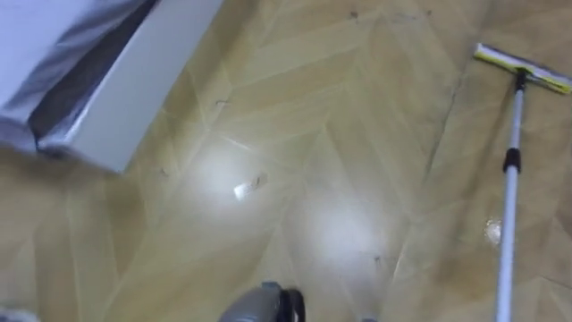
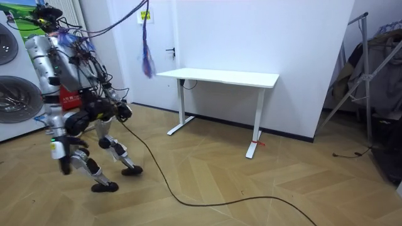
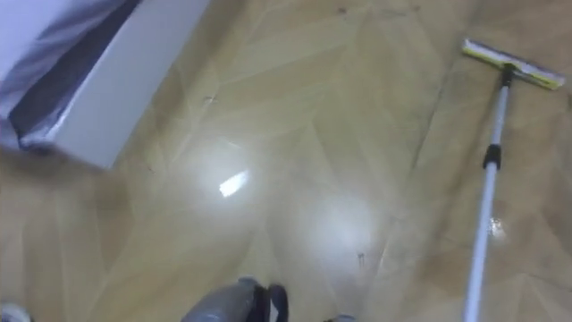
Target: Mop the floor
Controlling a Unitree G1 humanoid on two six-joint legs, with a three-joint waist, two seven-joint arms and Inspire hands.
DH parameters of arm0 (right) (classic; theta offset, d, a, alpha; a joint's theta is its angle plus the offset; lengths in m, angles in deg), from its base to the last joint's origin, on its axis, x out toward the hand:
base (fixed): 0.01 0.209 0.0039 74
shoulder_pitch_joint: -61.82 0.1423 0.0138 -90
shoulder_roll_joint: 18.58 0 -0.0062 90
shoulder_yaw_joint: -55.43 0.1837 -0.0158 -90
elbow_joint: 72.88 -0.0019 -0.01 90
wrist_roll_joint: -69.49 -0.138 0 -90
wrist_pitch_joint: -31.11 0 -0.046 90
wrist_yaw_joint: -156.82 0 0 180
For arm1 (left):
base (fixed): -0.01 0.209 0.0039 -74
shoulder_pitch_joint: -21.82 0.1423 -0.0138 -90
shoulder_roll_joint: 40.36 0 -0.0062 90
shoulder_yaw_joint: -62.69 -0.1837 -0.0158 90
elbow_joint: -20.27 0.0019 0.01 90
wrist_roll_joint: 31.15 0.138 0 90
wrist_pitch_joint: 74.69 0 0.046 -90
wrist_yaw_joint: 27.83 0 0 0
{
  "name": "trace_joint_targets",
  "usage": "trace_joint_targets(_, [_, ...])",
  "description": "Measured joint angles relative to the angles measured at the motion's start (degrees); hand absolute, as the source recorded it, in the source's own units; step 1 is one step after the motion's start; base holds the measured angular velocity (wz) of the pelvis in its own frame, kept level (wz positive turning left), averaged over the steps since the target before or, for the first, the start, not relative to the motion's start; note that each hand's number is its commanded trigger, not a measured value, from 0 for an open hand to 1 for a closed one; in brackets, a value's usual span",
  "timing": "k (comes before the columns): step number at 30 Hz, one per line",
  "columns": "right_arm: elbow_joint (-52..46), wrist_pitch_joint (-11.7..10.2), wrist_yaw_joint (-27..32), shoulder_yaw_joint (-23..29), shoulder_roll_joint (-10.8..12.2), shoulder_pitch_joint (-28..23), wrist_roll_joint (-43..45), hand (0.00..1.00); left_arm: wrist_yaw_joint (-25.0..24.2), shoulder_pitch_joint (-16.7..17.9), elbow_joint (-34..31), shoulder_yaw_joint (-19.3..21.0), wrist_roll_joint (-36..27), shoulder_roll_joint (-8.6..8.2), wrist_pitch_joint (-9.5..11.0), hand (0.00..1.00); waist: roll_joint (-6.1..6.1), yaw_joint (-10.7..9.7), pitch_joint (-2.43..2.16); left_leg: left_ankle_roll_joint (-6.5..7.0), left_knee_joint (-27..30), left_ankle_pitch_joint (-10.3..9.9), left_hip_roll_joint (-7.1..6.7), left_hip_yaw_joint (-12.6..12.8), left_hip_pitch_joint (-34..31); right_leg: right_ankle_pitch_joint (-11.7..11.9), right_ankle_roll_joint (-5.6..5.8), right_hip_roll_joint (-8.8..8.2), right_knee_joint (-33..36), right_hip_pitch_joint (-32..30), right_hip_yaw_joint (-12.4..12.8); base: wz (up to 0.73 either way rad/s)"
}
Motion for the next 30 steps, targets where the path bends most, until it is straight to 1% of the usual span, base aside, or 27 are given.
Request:
trace_joint_targets(1, [-0.09, 1.04, 1.0, 0.06, 0.92, -1.41, 2.27, 1.0, 0.6, -1.05, -0.01, 0.41, -0.05, 0.0, 1.07, 0.0, 0.39, -0.46, -0.26, 0.01, 0.4, -1.29, 0.1, -0.28, 0.58, 3.45, 0.25, 0.03, 3.89, -2.18, 0.02, -0.59])
trace_joint_targets(2, [-0.3, 2.26, 1.86, -0.01, 2.0, -2.03, 3.82, 1.0, 1.15, -1.82, 0.01, 0.25, -0.12, -0.03, 1.56, 0.0, 0.59, -0.91, -0.32, 0.0, 0.52, -2.01, 0.06, -1.1, 1.35, 5.74, -0.07, 0.32, 6.26, -4.26, 0.16, -0.77])
trace_joint_targets(3, [-0.38, 2.53, 2.18, -0.04, 2.53, -2.04, 4.25, 1.0, 1.5, -2.02, 0.01, 0.26, -0.1, -0.1, 1.6, 0.0, 0.77, -1.11, -0.26, -0.18, 0.58, -2.27, 0.07, -1.75, 1.67, 5.56, -0.18, 0.53, 6.1, -5.12, 0.05, -1.07])
trace_joint_targets(4, [-0.91, 2.57, 2.78, -0.45, 3.46, -1.97, 5.5, 1.0, 2.04, -2.24, 0.0, 0.27, -0.05, -0.37, 1.57, 0.0, 1.35, -1.51, -0.09, -0.59, 0.62, -2.66, 0.02, -3.6, 2.35, 4.36, -0.72, 1.01, 4.31, -6.89, -0.63, -1.14])
trace_joint_targets(5, [-1.22, 2.57, 3.51, -0.56, 4.17, -1.86, 6.66, 1.0, 2.73, -2.23, 0.01, 0.24, -0.09, -1.02, 1.51, 0.0, 2.42, -1.66, -0.01, -1.06, 0.54, -2.91, -0.06, -5.96, 3.04, 3.75, -1.03, 1.34, -0.47, -7.62, -1.72, -1.08])
trace_joint_targets(6, [-1.22, 2.57, 3.75, -0.77, 4.33, -1.82, 6.92, 1.0, 3.09, -2.22, 0.02, 0.23, -0.06, -1.49, 1.38, 0.0, 3.05, -1.67, -0.17, -1.38, 0.53, -3.08, -0.08, -7.22, 3.27, 3.75, -1.04, 1.33, -3.69, -7.43, -2.54, -0.89])
trace_joint_targets(7, [-1.16, 2.63, 4.15, -0.98, 5.0, -1.38, 7.82, 1.0, 3.81, -2.19, 0.1, 0.25, -0.13, -1.95, 1.07, 0.0, 3.35, -1.68, -0.12, -2.02, 0.44, -3.41, -0.33, -8.28, 4.03, 4.41, -1.24, 1.47, -10.86, -6.06, -3.36, -0.55])
trace_joint_targets(8, [-1.13, 3.16, 4.31, -0.96, 5.53, -0.81, 8.27, 1.0, 4.36, -2.27, 0.52, 0.28, -0.69, -2.12, 0.67, 0.0, 3.46, -2.34, -0.04, -3.08, 1.19, -4.15, -0.94, -9.48, 4.22, 5.27, -2.99, 1.35, -12.87, -4.86, -4.03, -0.33])
trace_joint_targets(9, [-1.17, 3.46, 4.27, -0.94, 5.57, -0.46, 8.32, 1.0, 4.39, -2.27, 0.52, 0.29, -0.72, -2.31, 0.44, 0.0, 3.66, -2.81, 0.06, -3.34, 1.39, -4.57, -0.96, -10.2, 4.39, 4.84, -3.42, 0.97, -12.83, -4.41, -4.85, 0.15])
trace_joint_targets(10, [-1.0, 3.85, 4.17, -0.41, 5.84, -0.26, 8.41, 1.0, 4.38, -2.38, 0.48, 0.29, -0.91, -2.26, 0.33, 0.0, 3.81, -3.06, 0.05, -3.61, 1.57, -4.73, -0.99, -10.6, 4.99, 3.77, -4.18, 0.57, -12.85, -3.46, -6.1, 0.42])
trace_joint_targets(12, [-0.68, 4.69, 4.07, 0.48, 5.82, 1.06, 8.34, 1.0, 4.4, -2.36, 0.75, 0.27, -1.88, -1.95, 0.08, 0.0, 3.6, -2.99, 0.08, -3.9, 2.42, -4.82, -0.95, -10.82, 5.77, 2.0, -4.97, -0.26, -11.92, -2.22, -7.45, 0.46])
trace_joint_targets(14, [0.21, 4.87, 3.86, 1.36, 4.65, 4.51, 7.79, 1.0, 4.38, -2.12, 0.85, 0.27, -1.83, -1.67, -0.57, 0.0, 2.88, -2.32, 0.42, -4.39, 5.8, -4.99, -0.61, -10.71, 5.16, -0.64, -5.79, -1.45, -9.51, -1.54, -9.1, 0.48])
trace_joint_targets(15, [0.25, 4.81, 3.72, 1.39, 4.19, 5.38, 7.55, 1.0, 4.32, -2.03, 0.85, 0.26, -1.83, -1.61, -0.64, 0.0, 2.65, -1.96, 0.42, -4.61, 7.08, -4.87, -0.48, -10.8, 4.69, -1.24, -6.03, -1.62, -8.89, -1.53, -9.47, 0.41])
trace_joint_targets(16, [0.25, 4.52, 3.26, 1.34, 3.19, 7.26, 6.64, 1.0, 4.1, -1.84, 0.81, 0.21, -1.83, -1.34, -0.78, 0.0, 1.98, -1.06, 0.66, -5.6, 9.8, -4.34, 0.23, -10.56, 3.46, -2.28, -6.75, -1.79, -7.86, -1.44, -10.16, 0.3])
trace_joint_targets(17, [0.19, 3.52, 2.89, 1.27, 2.42, 9.15, 5.71, 1.0, 4.06, -1.19, 0.5, 0.23, -1.72, -1.06, -0.83, 0.0, 1.5, -0.39, 0.72, -7.4, 12.44, -3.25, 1.33, -10.06, 1.83, -2.66, -7.02, -1.32, -7.65, -1.36, -10.47, 0.23])
trace_joint_targets(18, [0.21, 3.16, 2.68, 1.28, 2.14, 10.09, 5.35, 1.0, 4.05, -0.85, 0.44, 0.23, -1.7, -0.9, -0.83, 0.0, 1.38, 0.04, 0.73, -8.1, 13.37, -2.71, 1.81, -9.84, 1.23, -2.59, -7.08, -1.03, -7.7, -1.21, -10.45, 0.28])
trace_joint_targets(19, [-0.52, 2.62, 2.2, 1.24, 1.64, 11.69, 4.17, 1.0, 4.05, -0.27, 0.43, 0.23, -1.81, -0.69, -0.9, 0.0, 0.59, 0.18, 1.02, -8.3, 12.98, -2.54, 2.19, -9.83, 0.42, -2.53, -7.64, -0.88, -7.79, -0.82, -10.37, 0.57])
trace_joint_targets(20, [-1.24, 2.15, 1.5, 1.46, 0.92, 12.72, 3.42, 1.0, 4.03, -0.27, 0.34, 0.2, -1.8, -0.56, -0.89, 0.0, 0.33, -0.08, 1.07, -8.43, 9.01, -2.37, 2.24, -9.81, -1.07, -2.58, -7.62, -0.3, -8.07, -0.72, -9.41, 0.71])
trace_joint_targets(21, [-1.49, 1.9, 1.32, 2.01, 0.61, 12.99, 3.02, 1.0, 3.99, -0.26, 0.0, 0.18, -1.8, -0.51, -0.82, 0.0, 0.4, -0.06, 1.02, -8.53, 6.55, -2.17, 2.38, -9.76, -1.45, -2.6, -7.55, 0.4, -8.52, -0.7, -8.79, 0.64])
trace_joint_targets(22, [-1.68, 1.33, 1.28, 3.65, 0.74, 13.19, 2.65, 1.0, 3.9, -0.11, -0.3, 0.25, -1.78, -0.09, -0.39, 0.0, -0.24, 0.96, 0.77, -6.93, 4.74, -1.31, 3.11, -8.63, -1.27, -2.51, -7.24, 1.23, -9.29, -0.79, -7.57, 0.22])
trace_joint_targets(23, [-1.7, 0.94, 0.4, 5.1, 0.9, 14.01, 2.61, 1.0, 3.85, 0.27, -0.24, 0.28, -1.69, 0.14, -0.18, 0.0, -1.01, 1.68, 0.6, -6.76, 3.36, -0.88, 3.3, -8.28, -0.48, -2.11, -6.93, 1.58, -10.95, -0.38, -7.5, 0.0])
trace_joint_targets(24, [-1.71, 0.77, -0.08, 5.57, 0.88, 14.35, 2.59, 1.0, 3.8, 0.61, -0.25, 0.28, -1.66, 0.14, -0.15, 0.0, -1.06, 1.79, 0.54, -6.75, 2.79, -0.81, 3.46, -8.29, -0.04, -1.74, -6.87, 1.91, -11.89, 0.15, -7.58, -0.11])
trace_joint_targets(26, [-1.21, -0.13, -1.24, 5.68, 0.83, 14.14, 2.37, 1.0, 3.71, 1.02, 0.5, 0.4, -1.71, 0.32, -0.06, 0.0, -0.8, 1.87, 0.51, -6.74, 0.33, -0.65, 4.15, -8.31, 2.98, -0.47, -6.71, 2.29, -16.0, 3.86, -9.55, -0.14])
trace_joint_targets(27, [-1.18, -0.14, -1.51, 5.61, 0.85, 13.74, 2.37, 1.0, 3.75, 1.01, 0.51, 0.5, -1.68, 0.42, -0.08, 0.0, -0.77, 1.87, 0.49, -6.75, -0.74, -0.58, 4.11, -8.27, 3.96, -0.16, -6.64, 2.23, -17.17, 4.95, -10.04, -0.16])
trace_joint_targets(28, [-1.19, -0.15, -1.73, 5.16, 0.99, 12.59, 2.83, 1.0, 3.93, 1.06, 0.58, 0.89, -1.66, 0.55, -0.09, 0.0, -0.73, 1.83, 0.48, -6.81, -3.21, -0.07, 4.14, -8.1, 6.53, 0.68, -6.52, 2.22, -19.67, 7.56, -10.43, -0.12])
trace_joint_targets(29, [-1.15, -0.16, -2.15, 4.77, 1.12, 10.89, 2.9, 1.0, 4.03, 1.16, 0.53, 0.94, -1.74, 0.6, 0.17, 0.0, -0.43, 1.79, 0.3, -6.8, -6.29, 0.7, 4.12, -7.98, 9.87, 1.71, -6.24, 2.2, -23.08, 10.97, -11.15, -0.11])
trace_joint_targets(30, [-1.15, -0.2, -2.45, 4.67, 1.12, 10.02, 2.9, 1.0, 4.04, 1.2, 0.53, 0.98, -1.73, 0.6, 0.3, 0.0, -0.3, 1.72, 0.22, -6.81, -7.64, 1.06, 4.12, -7.79, 11.4, 2.25, -6.22, 2.17, -24.67, 12.58, -11.58, -0.16])
